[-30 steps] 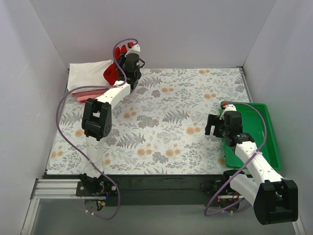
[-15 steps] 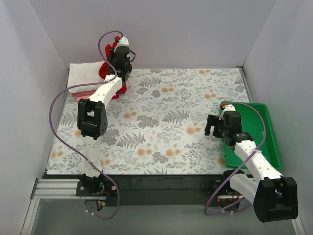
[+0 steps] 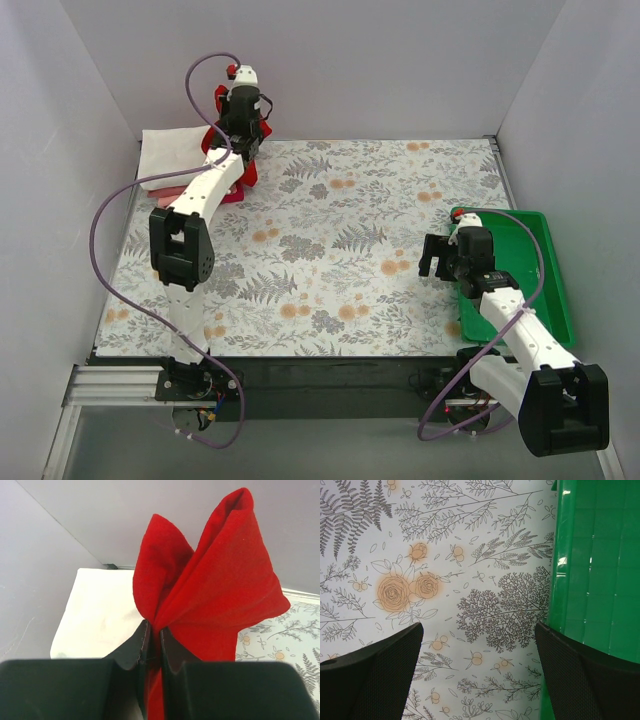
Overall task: Fold and stack the t-shirts
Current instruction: Neatly place the folded tshirt to the corner
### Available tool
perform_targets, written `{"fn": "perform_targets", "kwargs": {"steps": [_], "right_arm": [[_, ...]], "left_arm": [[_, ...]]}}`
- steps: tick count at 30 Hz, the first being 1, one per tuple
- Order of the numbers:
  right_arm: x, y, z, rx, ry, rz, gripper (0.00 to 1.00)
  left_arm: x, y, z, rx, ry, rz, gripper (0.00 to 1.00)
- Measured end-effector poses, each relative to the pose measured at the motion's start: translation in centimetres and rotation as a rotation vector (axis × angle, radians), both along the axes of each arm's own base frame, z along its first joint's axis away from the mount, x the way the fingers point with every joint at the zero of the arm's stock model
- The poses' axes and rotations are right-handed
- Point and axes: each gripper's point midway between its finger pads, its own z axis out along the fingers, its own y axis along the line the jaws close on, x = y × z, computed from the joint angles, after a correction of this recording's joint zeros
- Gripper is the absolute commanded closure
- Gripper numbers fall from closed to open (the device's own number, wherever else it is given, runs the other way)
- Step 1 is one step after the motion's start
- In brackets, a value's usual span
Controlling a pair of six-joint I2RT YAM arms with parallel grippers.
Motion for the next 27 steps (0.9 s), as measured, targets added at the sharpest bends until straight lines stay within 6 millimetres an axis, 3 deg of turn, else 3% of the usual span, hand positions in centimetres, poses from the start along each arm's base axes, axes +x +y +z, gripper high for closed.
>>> {"fn": "perform_targets", "kwargs": {"steps": [12, 20, 24, 27], "right_arm": [[0.0, 0.0, 0.3, 0.002, -0.011, 0.001, 0.02], [0.1, 0.0, 0.6, 0.003, -0.022, 0.001, 0.02], [0.1, 0.0, 0.6, 0.003, -0.022, 0.001, 0.02], [0.1, 0.0, 0.6, 0.003, -0.022, 0.001, 0.02]], "left_arm": [[-1.1, 0.1, 3.1, -0.029, -0.042, -0.016, 1.0], [-1.7, 1.8, 5.7, -0.028, -0.094, 0.008, 1.0], [-1.8, 3.4, 5.4, -0.031, -0.096, 0.035, 1.0], [-1.8, 5.1, 4.1, -0.043, -0.077, 0.068, 1.0]]}}
